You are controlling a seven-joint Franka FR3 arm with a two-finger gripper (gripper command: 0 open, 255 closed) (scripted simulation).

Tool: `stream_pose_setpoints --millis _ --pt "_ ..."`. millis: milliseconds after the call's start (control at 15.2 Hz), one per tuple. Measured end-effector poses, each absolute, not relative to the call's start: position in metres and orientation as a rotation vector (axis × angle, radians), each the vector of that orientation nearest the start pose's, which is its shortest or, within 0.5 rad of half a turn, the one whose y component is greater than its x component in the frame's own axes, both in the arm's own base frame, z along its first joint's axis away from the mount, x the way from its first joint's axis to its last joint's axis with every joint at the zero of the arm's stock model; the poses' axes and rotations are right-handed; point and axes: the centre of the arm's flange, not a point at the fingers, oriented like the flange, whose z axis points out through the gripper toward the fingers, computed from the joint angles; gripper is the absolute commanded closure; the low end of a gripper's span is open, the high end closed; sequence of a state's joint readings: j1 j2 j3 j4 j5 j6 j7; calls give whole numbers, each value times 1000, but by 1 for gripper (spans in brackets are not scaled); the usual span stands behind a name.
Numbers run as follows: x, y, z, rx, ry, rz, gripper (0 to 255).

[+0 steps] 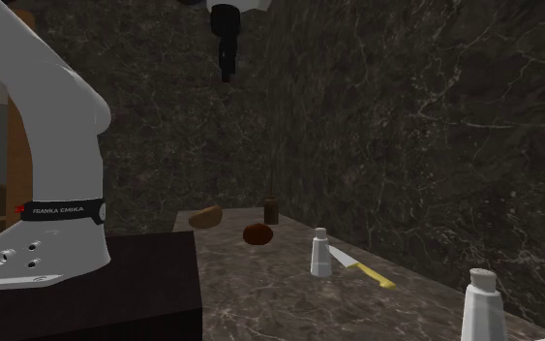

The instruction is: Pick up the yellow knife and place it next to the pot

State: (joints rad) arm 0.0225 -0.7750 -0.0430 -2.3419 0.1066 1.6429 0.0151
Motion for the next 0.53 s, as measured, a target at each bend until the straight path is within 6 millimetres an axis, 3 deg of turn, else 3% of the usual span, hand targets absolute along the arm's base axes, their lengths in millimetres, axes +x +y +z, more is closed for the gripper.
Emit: stream_pose_setpoints --millis 132,528 --pt "322 1 597 -3001 61 -112 0" --pt "370 -1 543 -2972 282 -112 0"
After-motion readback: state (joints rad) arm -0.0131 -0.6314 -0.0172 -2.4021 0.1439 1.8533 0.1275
